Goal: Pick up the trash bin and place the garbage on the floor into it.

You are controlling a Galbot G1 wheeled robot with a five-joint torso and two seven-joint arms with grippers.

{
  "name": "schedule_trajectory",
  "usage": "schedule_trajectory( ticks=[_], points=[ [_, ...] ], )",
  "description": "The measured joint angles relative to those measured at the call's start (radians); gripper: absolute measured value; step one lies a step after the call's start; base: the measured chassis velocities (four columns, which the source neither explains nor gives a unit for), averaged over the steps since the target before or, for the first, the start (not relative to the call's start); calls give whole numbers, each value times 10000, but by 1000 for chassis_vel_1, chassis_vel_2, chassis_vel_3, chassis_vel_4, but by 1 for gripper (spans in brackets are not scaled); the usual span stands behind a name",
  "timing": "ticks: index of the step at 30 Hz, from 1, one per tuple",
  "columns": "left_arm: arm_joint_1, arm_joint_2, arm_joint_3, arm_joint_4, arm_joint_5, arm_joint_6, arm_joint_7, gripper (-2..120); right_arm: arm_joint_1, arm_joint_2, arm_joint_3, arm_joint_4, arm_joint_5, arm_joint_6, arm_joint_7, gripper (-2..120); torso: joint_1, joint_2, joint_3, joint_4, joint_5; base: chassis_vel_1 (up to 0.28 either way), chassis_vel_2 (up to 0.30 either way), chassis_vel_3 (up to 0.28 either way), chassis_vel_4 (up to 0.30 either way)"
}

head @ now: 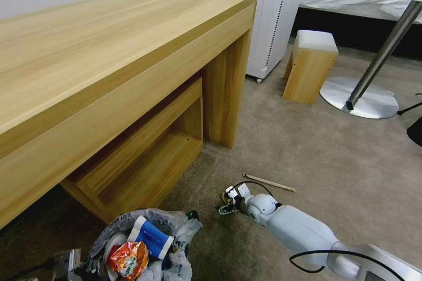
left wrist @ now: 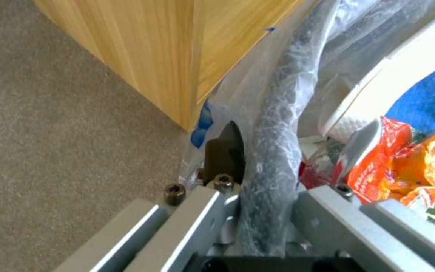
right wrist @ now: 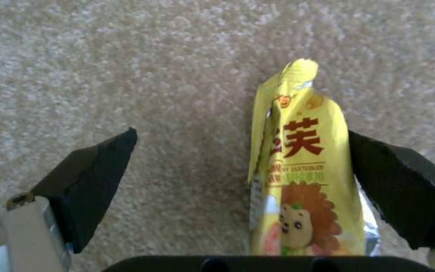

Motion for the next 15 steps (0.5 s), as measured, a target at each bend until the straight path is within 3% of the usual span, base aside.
schedule_trajectory(
  ticks=[15],
  points=[
    [-63,-105,429,182,555,-50,108,0,-251,-563,202,224,1,179,213,100,0,0,0,-2,1,0,0,0,0]
  ],
)
